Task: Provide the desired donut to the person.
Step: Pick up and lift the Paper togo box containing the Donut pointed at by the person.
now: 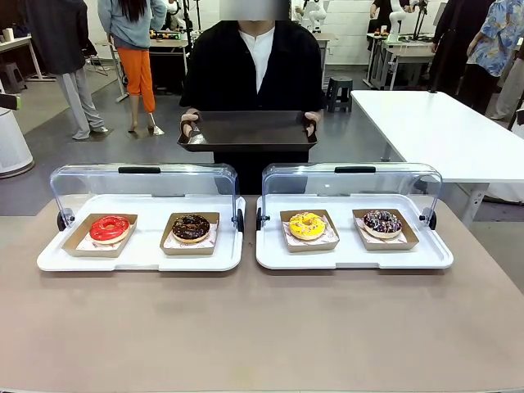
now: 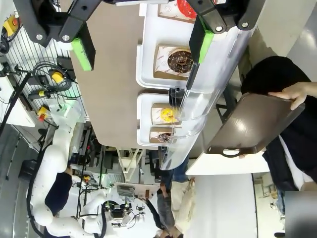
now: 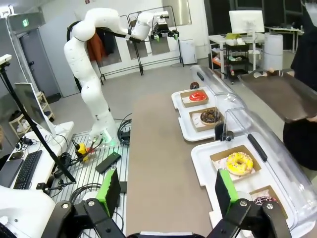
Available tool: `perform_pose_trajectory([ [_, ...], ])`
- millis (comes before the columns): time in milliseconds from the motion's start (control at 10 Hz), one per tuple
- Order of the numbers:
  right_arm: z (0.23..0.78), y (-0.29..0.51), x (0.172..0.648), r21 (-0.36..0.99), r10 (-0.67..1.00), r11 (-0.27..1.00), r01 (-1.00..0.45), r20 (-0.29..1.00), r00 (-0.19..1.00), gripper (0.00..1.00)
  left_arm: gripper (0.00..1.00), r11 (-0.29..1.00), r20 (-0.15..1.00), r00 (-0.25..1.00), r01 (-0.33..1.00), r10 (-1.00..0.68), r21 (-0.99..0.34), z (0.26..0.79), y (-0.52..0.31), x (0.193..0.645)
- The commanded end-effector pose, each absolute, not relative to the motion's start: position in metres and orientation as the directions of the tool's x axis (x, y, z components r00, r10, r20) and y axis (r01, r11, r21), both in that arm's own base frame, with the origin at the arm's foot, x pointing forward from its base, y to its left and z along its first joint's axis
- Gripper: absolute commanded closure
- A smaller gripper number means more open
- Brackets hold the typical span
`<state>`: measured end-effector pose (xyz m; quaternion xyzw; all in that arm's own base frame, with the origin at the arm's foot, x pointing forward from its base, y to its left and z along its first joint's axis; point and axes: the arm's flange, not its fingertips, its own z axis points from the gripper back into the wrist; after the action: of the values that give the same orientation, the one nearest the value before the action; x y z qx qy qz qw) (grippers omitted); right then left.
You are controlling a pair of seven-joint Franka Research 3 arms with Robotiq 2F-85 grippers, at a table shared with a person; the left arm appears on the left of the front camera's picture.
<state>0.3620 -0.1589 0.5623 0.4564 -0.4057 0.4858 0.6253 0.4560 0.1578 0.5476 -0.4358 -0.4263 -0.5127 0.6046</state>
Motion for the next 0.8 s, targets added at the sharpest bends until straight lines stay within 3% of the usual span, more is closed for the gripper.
perform_pose_trajectory([
  [0, 0.5648, -0.1552, 0.361, 0.153, 0.217, 0.104, -0.983, 0.961, 0.172, 0.0, 0.0, 0.123, 0.966, 0.076, 0.991, -0.249, -0.046, 0.5504, 0.1649, 0.4544],
  [200, 0.5645, -0.1522, 0.362, 0.179, 0.23, 0.099, -0.979, 0.953, 0.198, 0.0, 0.0, 0.154, 0.943, 0.085, 0.987, -0.322, -0.037, 0.5534, 0.1561, 0.4466],
  [300, 0.5634, -0.1583, 0.3615, 0.175, 0.239, 0.112, -0.978, 0.951, 0.197, 0.0, 0.0, 0.123, 0.961, 0.109, 0.989, -0.254, -0.08, 0.55, 0.1659, 0.4537],
  [700, 0.5634, -0.1583, 0.3615, 0.175, 0.239, 0.112, -0.978, 0.951, 0.197, 0.0, 0.0, 0.123, 0.961, 0.109, 0.989, -0.254, -0.08, 0.55, 0.1659, 0.4537],
])
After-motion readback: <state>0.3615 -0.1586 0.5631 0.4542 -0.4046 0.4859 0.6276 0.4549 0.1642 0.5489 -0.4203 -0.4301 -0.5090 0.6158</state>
